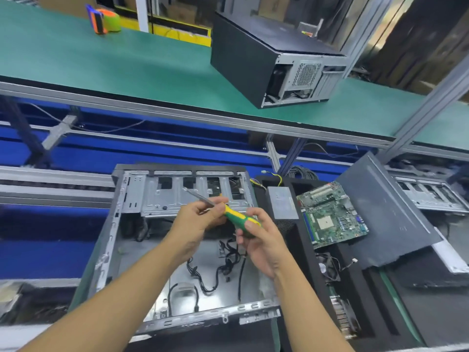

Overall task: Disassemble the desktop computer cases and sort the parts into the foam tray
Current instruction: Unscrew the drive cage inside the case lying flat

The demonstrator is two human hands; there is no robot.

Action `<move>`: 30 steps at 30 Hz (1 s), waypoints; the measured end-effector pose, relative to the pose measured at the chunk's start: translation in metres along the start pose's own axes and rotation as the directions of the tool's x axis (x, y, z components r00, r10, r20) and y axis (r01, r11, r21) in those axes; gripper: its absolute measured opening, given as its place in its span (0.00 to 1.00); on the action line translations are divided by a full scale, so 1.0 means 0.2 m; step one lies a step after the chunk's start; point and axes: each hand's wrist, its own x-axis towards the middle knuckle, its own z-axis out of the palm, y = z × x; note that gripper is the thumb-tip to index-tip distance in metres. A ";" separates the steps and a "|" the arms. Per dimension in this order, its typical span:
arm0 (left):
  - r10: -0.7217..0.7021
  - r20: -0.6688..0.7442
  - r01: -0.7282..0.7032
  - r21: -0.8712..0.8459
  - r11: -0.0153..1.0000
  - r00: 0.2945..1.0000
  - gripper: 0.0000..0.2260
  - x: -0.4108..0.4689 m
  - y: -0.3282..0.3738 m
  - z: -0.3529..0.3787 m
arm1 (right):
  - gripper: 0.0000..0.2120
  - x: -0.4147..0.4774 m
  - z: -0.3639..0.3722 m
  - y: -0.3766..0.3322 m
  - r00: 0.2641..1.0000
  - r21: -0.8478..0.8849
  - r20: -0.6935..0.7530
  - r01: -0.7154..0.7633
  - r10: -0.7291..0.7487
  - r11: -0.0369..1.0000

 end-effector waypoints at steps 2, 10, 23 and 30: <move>-0.050 0.043 0.055 -0.117 0.992 0.998 0.15 -0.01 -0.01 0.00 | 0.12 0.01 0.02 0.04 0.998 0.137 -0.043 0.051 -0.046 0.989; -0.260 0.131 0.276 -0.124 0.953 0.957 0.22 -0.05 -0.15 -0.05 | 0.07 0.06 0.00 0.10 0.998 0.146 0.006 0.064 -0.065 0.987; -0.342 -0.458 0.215 -0.308 0.927 0.820 0.27 0.21 -0.27 -0.09 | 0.06 0.12 -0.13 0.10 0.900 -0.232 -0.386 0.117 -0.201 0.966; -0.268 -0.535 0.120 -0.296 0.948 0.801 0.10 0.27 -0.30 -0.09 | 0.10 0.02 -0.12 0.06 0.905 -0.253 -0.397 0.052 -0.153 0.966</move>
